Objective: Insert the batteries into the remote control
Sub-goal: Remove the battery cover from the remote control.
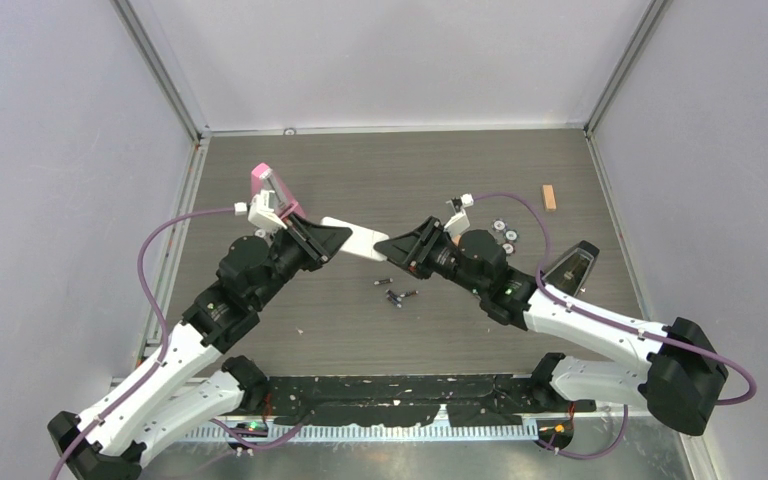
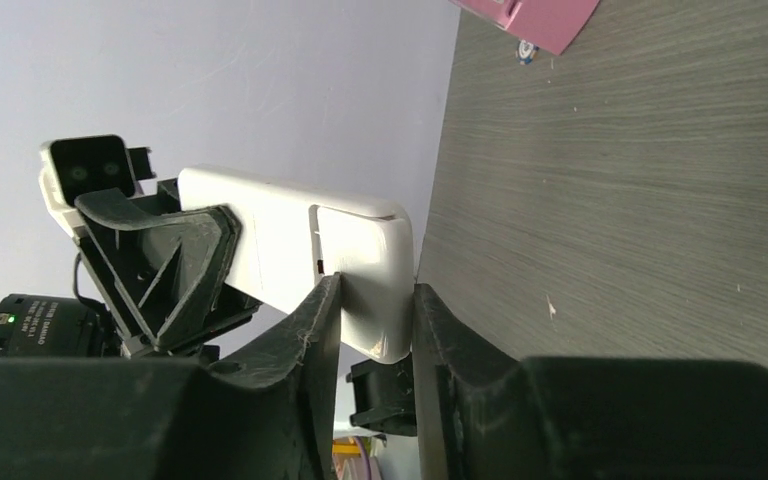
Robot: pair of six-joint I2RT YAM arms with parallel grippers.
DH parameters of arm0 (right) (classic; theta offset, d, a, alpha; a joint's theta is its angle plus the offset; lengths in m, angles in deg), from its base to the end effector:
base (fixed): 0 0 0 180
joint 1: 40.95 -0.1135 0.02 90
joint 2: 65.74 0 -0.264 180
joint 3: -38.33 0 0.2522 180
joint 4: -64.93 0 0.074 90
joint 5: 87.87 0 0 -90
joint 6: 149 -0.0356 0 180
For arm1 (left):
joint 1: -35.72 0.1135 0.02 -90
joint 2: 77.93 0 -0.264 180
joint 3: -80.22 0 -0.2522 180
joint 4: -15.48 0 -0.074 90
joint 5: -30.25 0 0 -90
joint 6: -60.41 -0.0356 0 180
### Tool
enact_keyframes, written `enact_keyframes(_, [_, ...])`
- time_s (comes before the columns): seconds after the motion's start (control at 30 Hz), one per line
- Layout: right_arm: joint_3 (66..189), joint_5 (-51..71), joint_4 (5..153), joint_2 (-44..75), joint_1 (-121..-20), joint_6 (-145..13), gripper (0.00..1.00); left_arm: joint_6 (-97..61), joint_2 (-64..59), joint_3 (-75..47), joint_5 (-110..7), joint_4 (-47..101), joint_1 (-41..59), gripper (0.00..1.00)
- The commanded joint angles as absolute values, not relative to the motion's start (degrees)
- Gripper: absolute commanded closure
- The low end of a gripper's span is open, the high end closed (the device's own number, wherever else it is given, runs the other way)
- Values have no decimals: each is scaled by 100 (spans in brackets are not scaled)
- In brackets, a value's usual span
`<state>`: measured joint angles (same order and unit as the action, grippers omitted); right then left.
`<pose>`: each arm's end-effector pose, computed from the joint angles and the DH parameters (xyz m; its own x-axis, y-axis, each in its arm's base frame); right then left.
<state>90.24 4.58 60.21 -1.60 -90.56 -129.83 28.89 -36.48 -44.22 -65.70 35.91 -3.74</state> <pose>0.1673 0.1990 0.2833 -0.7725 0.5483 -0.3203 -0.1789 0.2960 0.9383 0.1378 -0.1087 0.3377 -0.5155 -0.6739 -0.5293 0.2164 0.4953 -0.8413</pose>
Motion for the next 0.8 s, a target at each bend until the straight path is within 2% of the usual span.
enact_keyframes(0.0, [9206,567,5729,-147,-9047,-12651,73,3105,-3798,-4472,-6176,3351,-209,100])
enact_keyframes(0.37, [8971,668,4906,-207,-9041,-12394,82,3659,-4212,-4658,-6023,3219,106,100])
enact_keyframes(0.6, [9391,761,5142,52,-9035,-12466,94,2494,-3991,-4654,-6884,3610,126,100])
enact_keyframes(0.77, [9831,935,5419,479,-9035,-12665,95,1845,-3829,-4716,-7348,3635,118,100])
